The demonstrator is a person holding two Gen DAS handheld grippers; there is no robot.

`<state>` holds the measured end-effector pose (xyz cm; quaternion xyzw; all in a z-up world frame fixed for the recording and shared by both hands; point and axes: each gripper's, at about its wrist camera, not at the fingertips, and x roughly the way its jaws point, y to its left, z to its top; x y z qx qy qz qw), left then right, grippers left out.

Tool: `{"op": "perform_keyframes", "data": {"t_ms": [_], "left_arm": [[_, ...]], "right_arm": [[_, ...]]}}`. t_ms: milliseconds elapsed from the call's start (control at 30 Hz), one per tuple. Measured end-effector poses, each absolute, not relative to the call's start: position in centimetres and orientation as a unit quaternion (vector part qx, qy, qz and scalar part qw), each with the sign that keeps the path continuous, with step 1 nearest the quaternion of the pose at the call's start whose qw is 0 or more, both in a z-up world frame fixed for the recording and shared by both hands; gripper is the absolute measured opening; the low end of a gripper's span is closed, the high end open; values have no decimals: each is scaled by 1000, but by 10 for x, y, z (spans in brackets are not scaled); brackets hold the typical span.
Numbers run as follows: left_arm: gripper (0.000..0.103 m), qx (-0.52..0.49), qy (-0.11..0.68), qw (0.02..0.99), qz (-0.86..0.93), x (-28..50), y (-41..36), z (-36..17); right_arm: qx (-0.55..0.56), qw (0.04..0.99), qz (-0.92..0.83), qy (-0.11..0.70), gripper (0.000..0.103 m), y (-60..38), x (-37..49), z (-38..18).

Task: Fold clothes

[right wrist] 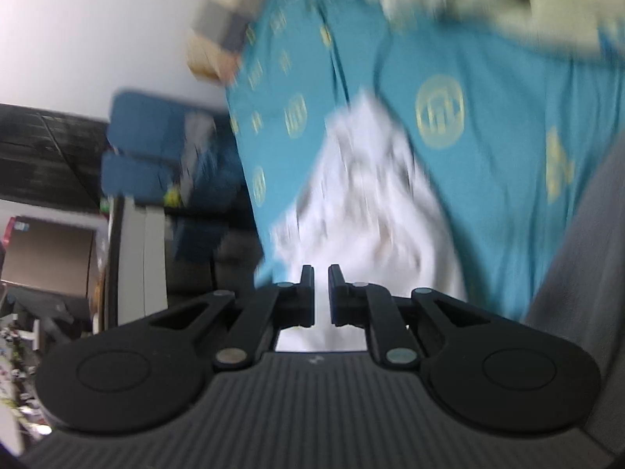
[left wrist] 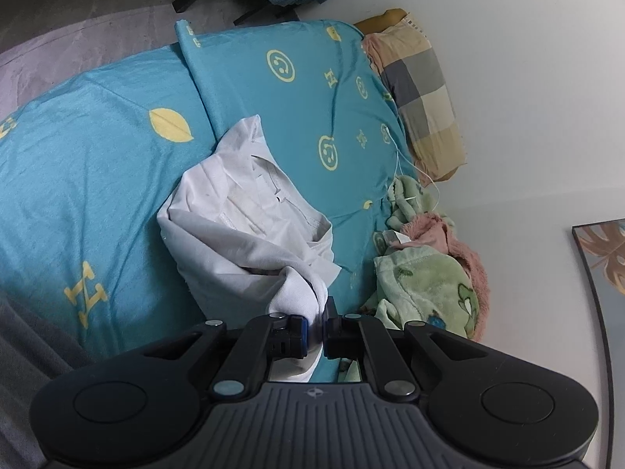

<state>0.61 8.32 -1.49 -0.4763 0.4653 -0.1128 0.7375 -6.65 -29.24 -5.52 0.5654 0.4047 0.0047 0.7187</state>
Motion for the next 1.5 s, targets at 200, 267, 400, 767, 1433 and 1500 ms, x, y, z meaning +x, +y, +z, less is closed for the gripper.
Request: {"op": "perform_keyframes", "data": {"t_ms": [200, 267, 400, 767, 1433, 1500], "left_arm": [[7, -467, 469, 741, -115, 11, 78, -7], [7, -470, 468, 740, -113, 11, 78, -7], [7, -479, 464, 737, -106, 9, 81, -6], [7, -499, 447, 736, -101, -8, 97, 0], [7, -431, 437, 785, -83, 163, 61, -33], [7, -419, 439, 790, -85, 187, 61, -55]], "right_arm": [[619, 640, 40, 453, 34, -234, -78, -79], [638, 634, 15, 436, 69, -231, -83, -86], [673, 620, -36, 402, 84, -225, -93, -99], [671, 652, -146, 322, 39, -248, -115, -96], [516, 776, -94, 350, 12, -306, 79, -66], [509, 777, -90, 359, 12, -306, 95, -78]]}}
